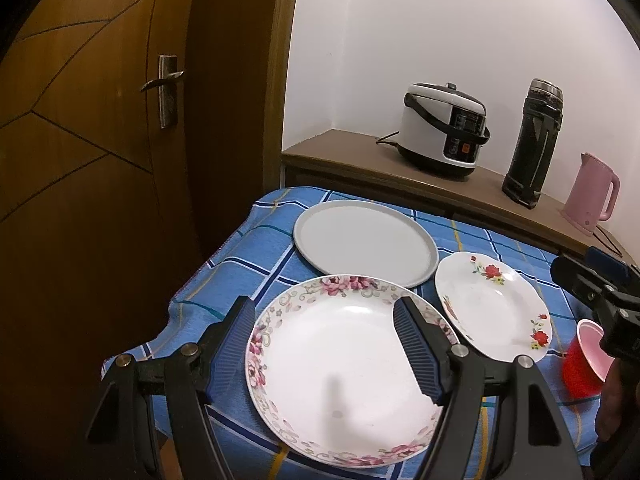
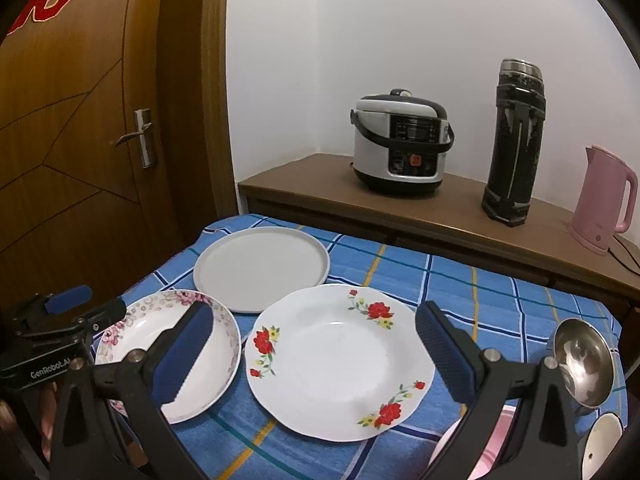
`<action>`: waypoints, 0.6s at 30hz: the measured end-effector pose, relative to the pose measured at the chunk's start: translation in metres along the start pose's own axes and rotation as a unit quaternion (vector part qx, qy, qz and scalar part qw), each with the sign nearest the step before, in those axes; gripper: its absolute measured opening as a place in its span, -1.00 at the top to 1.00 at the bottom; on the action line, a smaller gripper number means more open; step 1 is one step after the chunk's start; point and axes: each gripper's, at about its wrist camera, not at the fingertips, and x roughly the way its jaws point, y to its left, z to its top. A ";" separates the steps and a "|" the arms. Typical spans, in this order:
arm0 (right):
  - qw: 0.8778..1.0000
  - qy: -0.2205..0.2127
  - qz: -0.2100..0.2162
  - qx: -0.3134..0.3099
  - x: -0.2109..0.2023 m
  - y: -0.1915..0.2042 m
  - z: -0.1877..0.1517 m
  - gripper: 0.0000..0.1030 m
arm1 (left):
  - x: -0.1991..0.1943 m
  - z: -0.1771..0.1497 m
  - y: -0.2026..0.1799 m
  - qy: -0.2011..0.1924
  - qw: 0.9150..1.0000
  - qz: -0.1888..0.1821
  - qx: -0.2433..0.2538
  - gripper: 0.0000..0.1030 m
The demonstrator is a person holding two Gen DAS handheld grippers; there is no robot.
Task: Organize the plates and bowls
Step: 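Move both grippers toward the rim of the pink-floral white bowl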
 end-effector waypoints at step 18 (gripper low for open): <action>1.000 0.005 0.004 -0.006 0.008 0.013 0.003 -0.99 | 0.000 0.000 0.005 -0.009 1.000 0.005 0.007 -0.43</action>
